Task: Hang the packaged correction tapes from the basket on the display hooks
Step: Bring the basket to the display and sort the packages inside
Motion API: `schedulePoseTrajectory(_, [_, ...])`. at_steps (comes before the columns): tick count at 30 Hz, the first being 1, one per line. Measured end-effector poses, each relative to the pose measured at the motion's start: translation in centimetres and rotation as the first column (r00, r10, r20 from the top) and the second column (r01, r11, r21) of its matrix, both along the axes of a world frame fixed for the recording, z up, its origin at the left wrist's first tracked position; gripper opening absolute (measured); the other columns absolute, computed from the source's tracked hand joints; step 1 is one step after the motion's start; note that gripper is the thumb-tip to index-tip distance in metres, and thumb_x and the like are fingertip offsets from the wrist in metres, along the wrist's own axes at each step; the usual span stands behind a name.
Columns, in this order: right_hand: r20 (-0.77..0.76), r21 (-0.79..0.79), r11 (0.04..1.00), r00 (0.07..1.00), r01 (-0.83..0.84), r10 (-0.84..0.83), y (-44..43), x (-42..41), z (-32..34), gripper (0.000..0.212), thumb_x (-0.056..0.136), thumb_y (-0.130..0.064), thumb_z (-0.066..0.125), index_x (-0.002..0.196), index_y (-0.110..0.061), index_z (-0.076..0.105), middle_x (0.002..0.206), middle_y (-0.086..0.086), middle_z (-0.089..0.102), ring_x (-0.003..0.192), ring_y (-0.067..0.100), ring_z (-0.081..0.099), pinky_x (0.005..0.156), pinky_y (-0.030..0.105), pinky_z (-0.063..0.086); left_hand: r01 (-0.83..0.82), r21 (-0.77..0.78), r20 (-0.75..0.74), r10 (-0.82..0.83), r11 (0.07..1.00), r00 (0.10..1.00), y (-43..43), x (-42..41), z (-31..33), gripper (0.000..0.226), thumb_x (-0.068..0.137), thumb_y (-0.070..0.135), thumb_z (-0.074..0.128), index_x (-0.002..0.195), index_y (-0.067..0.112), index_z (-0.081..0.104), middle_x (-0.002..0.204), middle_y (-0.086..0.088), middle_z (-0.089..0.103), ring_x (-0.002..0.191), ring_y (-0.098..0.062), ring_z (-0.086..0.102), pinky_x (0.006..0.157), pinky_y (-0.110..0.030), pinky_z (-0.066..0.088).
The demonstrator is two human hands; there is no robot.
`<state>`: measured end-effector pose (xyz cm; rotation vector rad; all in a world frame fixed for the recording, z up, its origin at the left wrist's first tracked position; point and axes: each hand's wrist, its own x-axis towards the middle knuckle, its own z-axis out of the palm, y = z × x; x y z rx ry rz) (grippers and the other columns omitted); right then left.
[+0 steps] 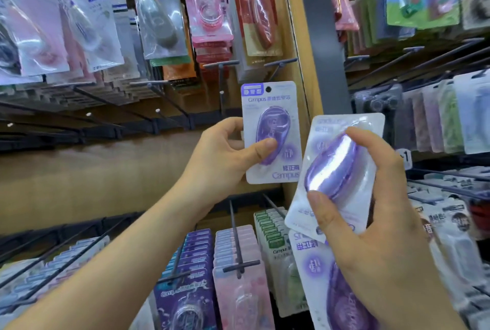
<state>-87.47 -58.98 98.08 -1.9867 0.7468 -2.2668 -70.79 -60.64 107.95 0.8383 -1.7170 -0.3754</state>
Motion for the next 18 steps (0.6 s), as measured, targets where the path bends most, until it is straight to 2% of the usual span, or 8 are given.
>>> schedulePoseTrajectory(2, [-0.010,0.010,0.999,0.999,-0.042,0.042,0.2,-0.2,0.3,0.068,0.082,-0.043,0.068,0.136,-0.059,0.030,0.120,-0.058,0.039,0.100,-0.023,0.055,0.077,0.004,0.047,-0.005,-0.006,0.007,0.005,1.000,1.000,-0.1,-0.1,0.0,0.033,0.083,0.024,0.072,0.112,0.021,0.058,0.094,0.000,0.078,0.081,-0.017,0.076,0.061,-0.024,0.059])
schedulePoseTrajectory(5, [-0.012,0.045,0.989,0.990,-0.143,0.144,0.5,-0.5,0.9,0.080,0.082,-0.048,0.072,0.138,-0.069,0.019,0.135,-0.043,0.046,0.111,0.002,0.064,0.085,0.041,0.057,-0.043,-0.037,0.064,0.045,0.998,0.997,0.0,-0.5,0.2,0.035,0.082,0.028,0.073,0.113,0.023,0.058,0.094,0.003,0.077,0.080,-0.013,0.075,0.062,-0.025,0.060])
schedulePoseTrajectory(6, [-0.014,0.057,0.984,0.986,-0.166,0.167,0.7,-0.5,1.1,0.082,0.080,-0.049,0.072,0.137,-0.071,0.017,0.136,-0.038,0.049,0.112,0.007,0.065,0.087,0.047,0.057,-0.058,-0.044,0.081,0.061,0.997,0.995,0.0,-0.7,0.2,0.035,0.082,0.029,0.073,0.112,0.024,0.057,0.095,0.005,0.077,0.079,-0.011,0.075,0.062,-0.024,0.060])
schedulePoseTrajectory(10, [-0.056,0.113,0.972,0.975,-0.207,0.214,0.8,-0.8,1.4,0.089,0.069,-0.053,0.066,0.136,-0.075,0.012,0.129,-0.025,0.061,0.104,0.015,0.069,0.085,0.051,0.057,-0.079,-0.058,0.062,0.082,0.995,0.995,-0.2,-1.5,0.0,0.033,0.080,0.033,0.073,0.108,0.027,0.057,0.094,0.011,0.076,0.079,-0.006,0.074,0.060,-0.019,0.058])
schedulePoseTrajectory(14, [-0.071,0.155,0.966,0.973,-0.206,0.219,0.5,-1.1,1.3,0.085,0.069,-0.062,0.068,0.134,-0.077,0.015,0.117,-0.023,0.068,0.097,0.008,0.070,0.083,0.043,0.058,-0.122,-0.098,0.024,0.125,0.988,0.992,-0.2,-2.2,-0.4,0.048,0.065,0.047,0.071,0.106,0.026,0.060,0.096,0.009,0.076,0.081,-0.010,0.074,0.075,-0.038,0.062])
schedulePoseTrajectory(18, [-0.050,0.115,0.963,0.967,-0.242,0.249,-0.1,-1.5,1.2,0.081,0.070,-0.055,0.070,0.135,-0.072,0.024,0.123,-0.025,0.065,0.102,0.004,0.069,0.085,0.039,0.058,-0.159,-0.121,-0.013,0.159,0.980,0.987,0.2,-2.3,-0.4,0.035,0.076,0.038,0.076,0.105,0.027,0.061,0.089,0.008,0.077,0.077,-0.012,0.075,0.075,-0.045,0.062])
